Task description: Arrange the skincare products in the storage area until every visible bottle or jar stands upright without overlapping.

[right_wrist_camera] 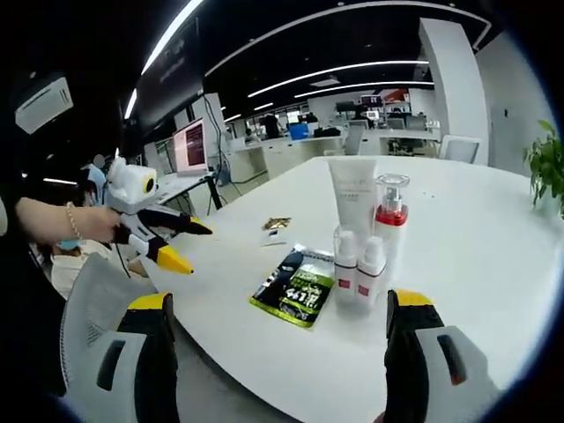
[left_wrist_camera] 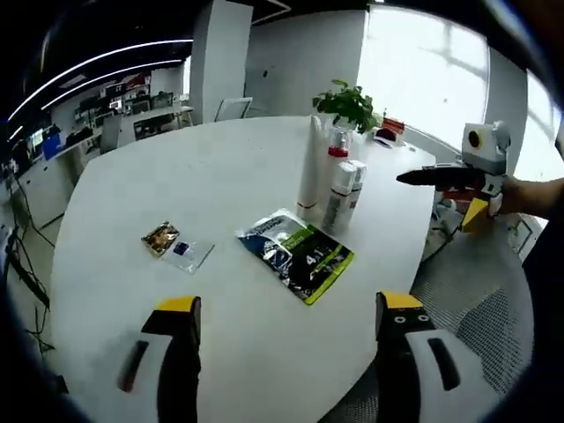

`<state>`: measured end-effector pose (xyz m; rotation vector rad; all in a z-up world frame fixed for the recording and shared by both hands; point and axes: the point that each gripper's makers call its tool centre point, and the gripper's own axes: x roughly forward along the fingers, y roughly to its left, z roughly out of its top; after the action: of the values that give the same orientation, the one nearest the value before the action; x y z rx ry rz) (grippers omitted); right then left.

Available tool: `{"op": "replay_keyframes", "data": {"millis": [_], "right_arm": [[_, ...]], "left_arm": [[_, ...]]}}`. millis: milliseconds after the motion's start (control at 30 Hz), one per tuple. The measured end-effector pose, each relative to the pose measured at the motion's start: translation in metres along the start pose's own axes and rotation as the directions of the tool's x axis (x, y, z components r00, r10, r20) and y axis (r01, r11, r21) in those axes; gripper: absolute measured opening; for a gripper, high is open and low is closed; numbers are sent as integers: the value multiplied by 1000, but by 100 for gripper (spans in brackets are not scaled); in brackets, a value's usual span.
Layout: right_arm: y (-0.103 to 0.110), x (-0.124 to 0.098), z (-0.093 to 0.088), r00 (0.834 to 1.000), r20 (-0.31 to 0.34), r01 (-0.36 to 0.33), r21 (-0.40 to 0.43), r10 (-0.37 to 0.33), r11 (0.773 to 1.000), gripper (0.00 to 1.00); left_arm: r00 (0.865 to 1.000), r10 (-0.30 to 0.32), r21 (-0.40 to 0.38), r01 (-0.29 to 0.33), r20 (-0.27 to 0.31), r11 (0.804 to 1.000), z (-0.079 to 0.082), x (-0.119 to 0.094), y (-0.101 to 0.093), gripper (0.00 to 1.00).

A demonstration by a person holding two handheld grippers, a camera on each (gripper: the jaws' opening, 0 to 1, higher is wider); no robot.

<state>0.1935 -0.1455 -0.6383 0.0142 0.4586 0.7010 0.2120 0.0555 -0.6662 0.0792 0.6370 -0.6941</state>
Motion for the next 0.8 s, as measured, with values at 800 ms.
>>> {"op": "replay_keyframes", "data": {"millis": [800], "right_arm": [[7,2,-1,999,-1,-39,-2,39,999,100]], "left_arm": [[991,121,-136,-112,52,984,-16,-56,6,99]]}}
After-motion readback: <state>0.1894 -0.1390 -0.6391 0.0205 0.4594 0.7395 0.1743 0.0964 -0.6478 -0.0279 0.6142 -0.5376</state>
